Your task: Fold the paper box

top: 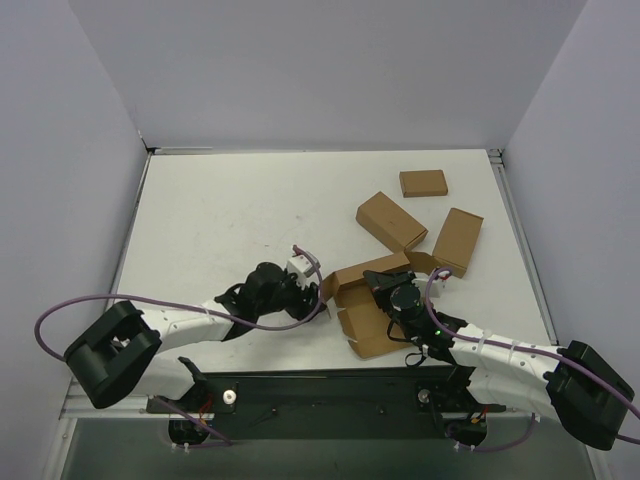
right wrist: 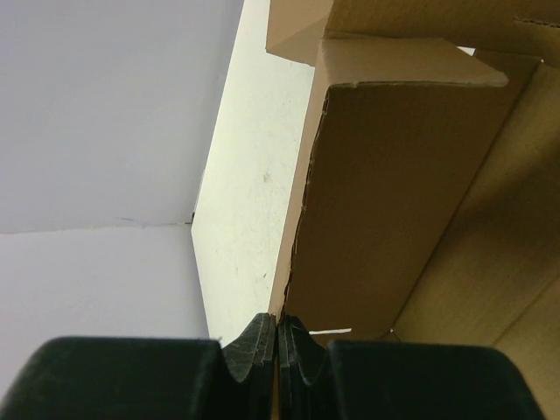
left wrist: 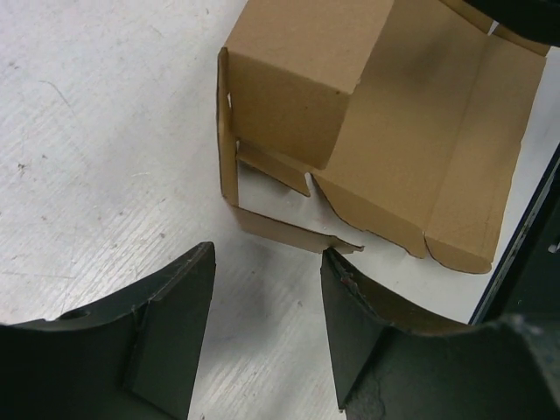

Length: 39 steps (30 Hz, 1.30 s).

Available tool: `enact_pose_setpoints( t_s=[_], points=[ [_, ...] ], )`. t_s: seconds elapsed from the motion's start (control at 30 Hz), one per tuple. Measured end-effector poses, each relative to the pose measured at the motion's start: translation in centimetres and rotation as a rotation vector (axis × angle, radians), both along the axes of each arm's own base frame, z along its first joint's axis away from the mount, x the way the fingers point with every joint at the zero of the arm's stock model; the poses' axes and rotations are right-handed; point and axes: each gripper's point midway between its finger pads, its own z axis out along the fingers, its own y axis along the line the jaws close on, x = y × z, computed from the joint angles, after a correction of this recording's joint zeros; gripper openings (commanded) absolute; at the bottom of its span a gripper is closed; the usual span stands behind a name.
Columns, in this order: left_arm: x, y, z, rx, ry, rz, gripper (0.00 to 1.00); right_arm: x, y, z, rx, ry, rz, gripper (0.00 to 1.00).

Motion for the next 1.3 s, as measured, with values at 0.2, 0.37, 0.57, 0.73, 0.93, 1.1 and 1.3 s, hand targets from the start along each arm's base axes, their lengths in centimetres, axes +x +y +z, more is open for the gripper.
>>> enact_pose_setpoints(
  t_s=[0.2,0.37,0.57,0.73,0.93,1.1,1.3],
  points=[
    [-0.3,-1.0,-0.3,-0.005,-0.018,-0.037,0.58,0.0,0.0,0.0,0.0,0.0,0.0,0.0],
    [-0.3,-1.4,-0.8,-0.004,-0.024,-0.047,0.53,0.0,0.0,0.0,0.0,0.0,0.0,0.0],
    [-0.2,-2.3,0.0,-0.039,-0.053,-0.059,0.5,0.1,-0.2,0.0,-0.002,-0.003,-0.009,0.0],
    [-0.1,-3.0,-0.3,-0.04,-0.046,-0.076,0.47,0.2,-0.3,0.0,-0.005,-0.005,-0.016,0.0],
    [0.2,-3.9,-0.3,-0.045,-0.05,-0.086,0.46,0.2,-0.4,0.0,-0.007,-0.007,-0.022,0.0],
    [0.8,-4.4,0.1,-0.057,-0.073,-0.072,0.42,0.2,-0.4,0.0,-0.008,-0.007,-0.024,0.0],
    [1.6,-4.3,0.5,-0.063,-0.099,-0.038,0.38,0.2,-0.5,0.0,-0.01,-0.008,-0.028,0.0]
  ],
)
